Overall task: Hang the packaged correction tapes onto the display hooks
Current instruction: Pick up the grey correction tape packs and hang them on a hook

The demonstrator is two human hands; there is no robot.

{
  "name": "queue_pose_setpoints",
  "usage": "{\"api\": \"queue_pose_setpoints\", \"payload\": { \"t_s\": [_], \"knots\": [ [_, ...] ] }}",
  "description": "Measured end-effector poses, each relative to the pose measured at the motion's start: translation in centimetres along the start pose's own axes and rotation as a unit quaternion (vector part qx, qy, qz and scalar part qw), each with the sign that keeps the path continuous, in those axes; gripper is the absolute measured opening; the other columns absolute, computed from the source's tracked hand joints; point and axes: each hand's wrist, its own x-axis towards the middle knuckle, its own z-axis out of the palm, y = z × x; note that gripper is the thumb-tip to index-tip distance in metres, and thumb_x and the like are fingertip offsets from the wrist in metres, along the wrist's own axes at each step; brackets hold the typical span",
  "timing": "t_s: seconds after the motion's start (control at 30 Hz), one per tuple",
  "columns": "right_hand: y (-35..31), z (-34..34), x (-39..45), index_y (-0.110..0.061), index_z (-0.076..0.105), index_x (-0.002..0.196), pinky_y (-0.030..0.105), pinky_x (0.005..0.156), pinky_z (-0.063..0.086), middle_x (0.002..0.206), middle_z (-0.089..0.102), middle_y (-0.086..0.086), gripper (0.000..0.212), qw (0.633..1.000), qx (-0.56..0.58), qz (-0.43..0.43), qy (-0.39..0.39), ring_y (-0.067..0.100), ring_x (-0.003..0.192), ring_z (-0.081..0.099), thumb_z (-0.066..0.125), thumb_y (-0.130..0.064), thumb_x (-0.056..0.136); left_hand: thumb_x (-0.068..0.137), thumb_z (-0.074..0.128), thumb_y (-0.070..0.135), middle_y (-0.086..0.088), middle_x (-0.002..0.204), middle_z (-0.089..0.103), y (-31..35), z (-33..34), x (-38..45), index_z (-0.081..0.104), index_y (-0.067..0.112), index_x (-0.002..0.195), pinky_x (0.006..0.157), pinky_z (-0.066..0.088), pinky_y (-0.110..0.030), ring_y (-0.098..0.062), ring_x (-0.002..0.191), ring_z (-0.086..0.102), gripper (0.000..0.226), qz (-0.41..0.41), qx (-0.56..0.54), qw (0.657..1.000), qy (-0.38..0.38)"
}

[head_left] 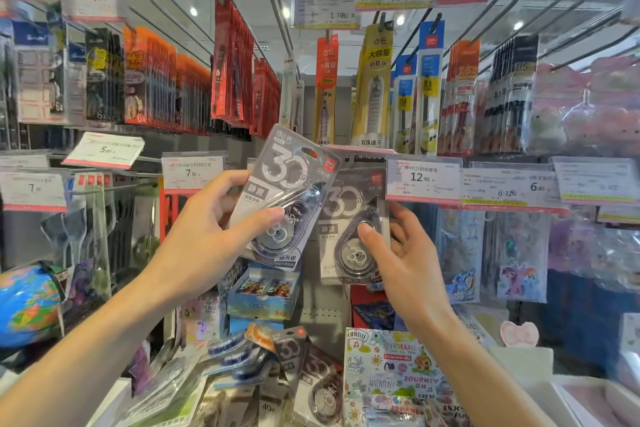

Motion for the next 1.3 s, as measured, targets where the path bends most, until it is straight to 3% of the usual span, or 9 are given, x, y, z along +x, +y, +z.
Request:
{"api": "queue_pose_setpoints", "payload": {
  "t_s": [0.2,0.3,0.47,0.63,0.73,0.9,1.1,1.23,1.3],
  "knots": [
    [0.9,0.2,0.6,-0.035,0.045,0.148,0.041,0.107,0.052,0.132,0.066,-0.017,0.059,0.999,-0.041,0.012,-0.005,0.008,0.123,0.065,0.068,-0.045,0.094,0.080,0.072,0.038,0.018,0.104,0.079,-0.1,0.1,-0.1,0.060,0.030,0.122,0.083,0.053,-0.023,-0.003,0.094,0.075,0.044,-0.002,-0.007,1.000,0.005],
    [1.3,0.4,0.7,-0.039,0.037,0.149,0.030,0.087,0.058,0.128,0.065,-0.012,0.061,0.998,-0.067,0.010,0.011,0.014,0.112,0.069,0.065,-0.047,0.096,0.083,0.073,0.032,0.020,0.104,0.078,-0.4,0.3,-0.3,0.060,0.032,0.118,0.076,0.053,-0.014,0.000,0.092,0.074,0.037,-0.010,-0.004,1.000,0.007],
    [2.1,1.0,1.1,-0.053,0.033,0.142,0.060,0.096,0.055,0.134,0.060,-0.010,0.057,0.994,-0.100,0.016,0.045,0.030,0.120,0.063,0.061,-0.056,0.093,0.086,0.072,0.033,0.016,0.105,0.079,-1.3,0.4,-0.3,0.060,0.032,0.114,0.084,0.055,-0.032,-0.006,0.090,0.076,0.030,-0.030,-0.002,0.999,0.017],
    [3.3,1.5,3.4,-0.036,0.039,0.149,0.043,0.083,0.059,0.121,0.065,-0.006,0.056,0.991,-0.114,0.030,0.060,0.019,0.090,0.064,0.061,-0.041,0.098,0.086,0.073,0.036,0.016,0.104,0.078,-1.8,0.8,-0.5,0.061,0.033,0.112,0.087,0.058,-0.041,-0.007,0.093,0.075,0.029,-0.043,0.000,0.998,0.034],
    [4.4,2.2,4.9,-0.038,0.038,0.148,0.048,0.090,0.056,0.120,0.061,-0.002,0.056,0.987,-0.131,0.065,0.060,0.021,0.094,0.058,0.060,-0.044,0.097,0.086,0.075,0.038,0.021,0.105,0.075,-2.4,1.0,-0.4,0.063,0.037,0.109,0.093,0.055,-0.044,-0.006,0.100,0.070,0.026,-0.048,0.022,0.997,0.060],
    [5.4,3.0,7.0,-0.030,0.039,0.148,0.048,0.102,0.053,0.140,0.062,0.000,0.055,0.977,-0.182,0.091,0.061,0.028,0.121,0.064,0.060,-0.046,0.099,0.083,0.077,0.042,0.030,0.101,0.073,-3.1,1.3,-0.4,0.063,0.041,0.106,0.092,0.052,-0.032,0.009,0.099,0.066,0.027,-0.069,0.040,0.995,0.064],
    [6.0,3.1,8.7,-0.023,0.040,0.149,0.039,0.082,0.053,0.106,0.063,0.001,0.059,0.966,-0.226,0.122,0.036,0.029,0.103,0.069,0.058,-0.049,0.099,0.085,0.075,0.043,0.027,0.106,0.073,-3.6,1.6,-0.4,0.064,0.043,0.108,0.094,0.048,-0.029,0.008,0.108,0.063,0.026,-0.078,0.038,0.995,0.049],
    [6.2,1.6,8.2,-0.021,0.056,0.132,0.045,0.094,0.056,0.111,0.071,-0.001,0.038,0.973,-0.197,0.120,0.011,0.025,0.107,0.068,0.061,-0.040,0.099,0.087,0.073,0.041,0.043,0.103,0.067,-3.9,2.0,-0.7,0.063,0.047,0.106,0.087,0.042,-0.016,0.023,0.102,0.058,0.023,-0.079,0.015,0.996,0.037],
    [5.9,0.4,6.9,-0.024,0.063,0.122,0.035,0.081,0.059,0.109,0.072,-0.006,0.023,0.975,-0.189,0.116,0.003,0.020,0.099,0.070,0.062,-0.029,0.099,0.089,0.071,0.039,0.045,0.104,0.066,-4.1,2.4,-1.1,0.064,0.044,0.111,0.085,0.042,-0.015,0.025,0.100,0.057,0.023,-0.078,0.001,0.996,0.031]
  ]
}}
